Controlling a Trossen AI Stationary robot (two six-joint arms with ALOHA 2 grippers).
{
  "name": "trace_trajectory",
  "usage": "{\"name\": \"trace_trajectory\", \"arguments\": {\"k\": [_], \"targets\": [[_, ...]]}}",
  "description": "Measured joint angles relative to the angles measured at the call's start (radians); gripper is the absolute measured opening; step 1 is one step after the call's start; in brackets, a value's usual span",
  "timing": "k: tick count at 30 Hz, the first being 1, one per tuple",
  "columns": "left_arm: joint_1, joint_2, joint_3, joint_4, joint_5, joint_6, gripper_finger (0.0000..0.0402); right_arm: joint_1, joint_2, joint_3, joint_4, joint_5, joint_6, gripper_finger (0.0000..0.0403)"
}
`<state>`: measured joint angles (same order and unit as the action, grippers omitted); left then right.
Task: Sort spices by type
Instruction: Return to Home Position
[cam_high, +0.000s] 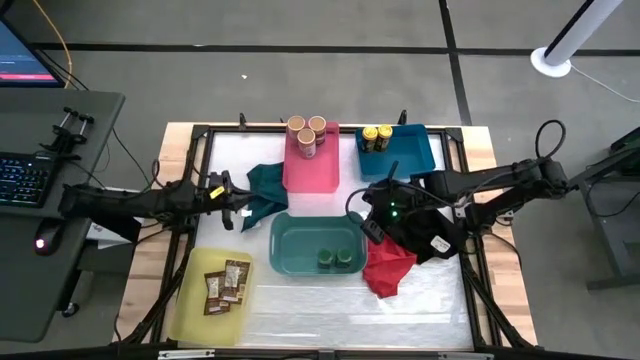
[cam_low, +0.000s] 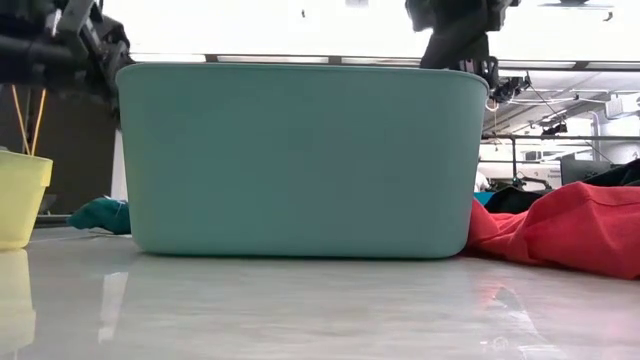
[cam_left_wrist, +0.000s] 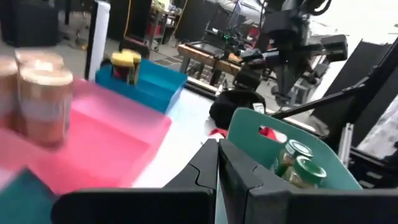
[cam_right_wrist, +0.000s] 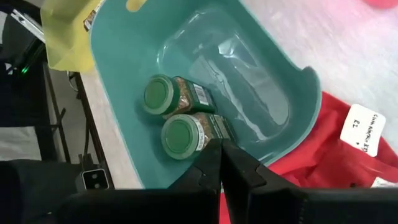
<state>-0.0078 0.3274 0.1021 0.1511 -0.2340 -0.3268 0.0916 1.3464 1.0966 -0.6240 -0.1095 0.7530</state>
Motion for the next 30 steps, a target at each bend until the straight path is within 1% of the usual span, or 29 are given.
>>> {"name": "trace_trajectory", "arguments": {"k": [3, 5, 7, 9, 14, 16, 19, 22, 24, 27, 30], "targets": [[0.003, -0.040, -0.081, 0.036, 0.019, -0.061, 0.0000, 0.026, 0.000, 0.000, 0.000, 0.028, 0.027, 0.0000], [0.003, -0.063, -0.091, 0.004, 0.024, -0.086, 0.0000, 0.043, 0.000, 0.000, 0.002, 0.047, 0.043, 0.0000], [0.003, -0.080, -0.090, -0.011, 0.031, -0.078, 0.0000, 0.057, 0.000, 0.000, 0.002, 0.059, 0.055, 0.0000], [0.003, -0.092, -0.090, -0.007, 0.062, -0.053, 0.0000, 0.071, 0.000, 0.000, 0.005, 0.076, 0.058, 0.0000], [0.002, -0.096, -0.090, -0.018, 0.186, -0.023, 0.0000, 0.102, 0.000, -0.003, 0.014, 0.126, 0.058, 0.0000], [0.002, -0.095, -0.090, -0.021, 0.197, -0.032, 0.0000, 0.106, -0.013, -0.042, 0.067, 0.131, 0.062, 0.0000], [0.002, -0.095, -0.090, -0.025, 0.197, -0.037, 0.0000, 0.106, -0.060, -0.173, 0.225, 0.110, 0.105, 0.0000], [0.002, -0.095, -0.090, -0.026, 0.197, -0.037, 0.0000, 0.098, -0.154, -0.322, 0.362, 0.112, 0.129, 0.0000], [0.003, -0.095, -0.090, -0.026, 0.197, -0.037, 0.0000, 0.069, -0.248, -0.402, 0.431, 0.129, 0.095, 0.0000], [0.003, -0.095, -0.090, -0.026, 0.197, -0.037, 0.0000, 0.006, -0.420, -0.495, 0.457, 0.175, 0.012, 0.0000], [0.003, -0.095, -0.090, -0.027, 0.197, -0.037, 0.0000, -0.049, -0.605, -0.579, 0.476, 0.177, -0.089, 0.0000]]}}
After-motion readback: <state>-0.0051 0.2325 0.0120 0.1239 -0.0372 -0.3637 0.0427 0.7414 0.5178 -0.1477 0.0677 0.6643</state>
